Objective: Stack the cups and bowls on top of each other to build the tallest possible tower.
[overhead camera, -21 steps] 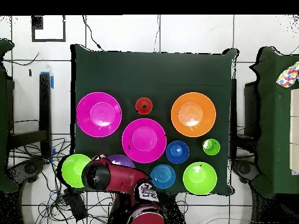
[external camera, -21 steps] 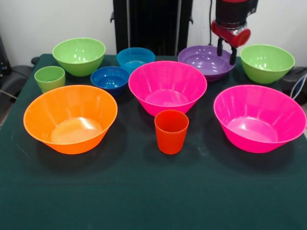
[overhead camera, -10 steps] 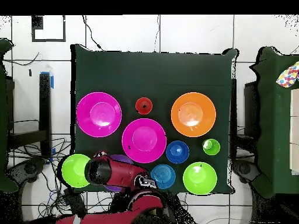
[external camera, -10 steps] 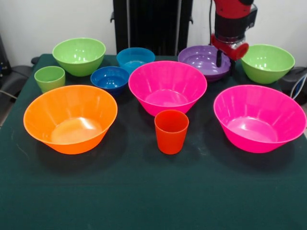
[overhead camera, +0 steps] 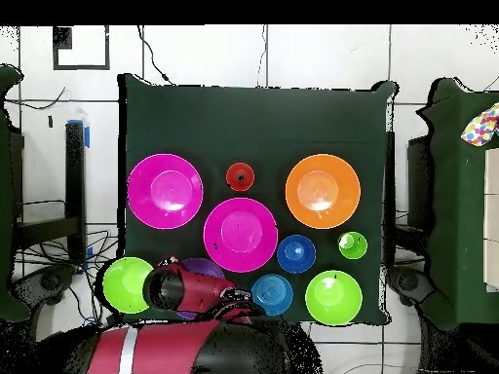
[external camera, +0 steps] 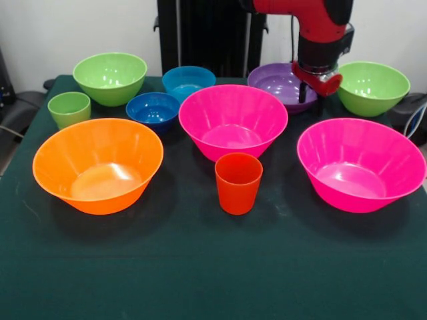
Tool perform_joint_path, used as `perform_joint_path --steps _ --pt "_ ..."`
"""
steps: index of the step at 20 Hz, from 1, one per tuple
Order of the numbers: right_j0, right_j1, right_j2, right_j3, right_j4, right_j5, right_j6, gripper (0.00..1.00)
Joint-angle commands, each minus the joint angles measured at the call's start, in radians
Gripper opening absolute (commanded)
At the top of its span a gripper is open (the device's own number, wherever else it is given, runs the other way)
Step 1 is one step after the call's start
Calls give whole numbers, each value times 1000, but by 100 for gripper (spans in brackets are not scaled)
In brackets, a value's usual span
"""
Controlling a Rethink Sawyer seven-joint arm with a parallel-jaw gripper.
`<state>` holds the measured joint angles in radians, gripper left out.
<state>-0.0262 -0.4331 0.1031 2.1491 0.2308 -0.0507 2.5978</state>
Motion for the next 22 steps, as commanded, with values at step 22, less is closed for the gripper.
perform_joint_path --steps 22 --pt "52 -81 -9 -35 -14 84 63 0"
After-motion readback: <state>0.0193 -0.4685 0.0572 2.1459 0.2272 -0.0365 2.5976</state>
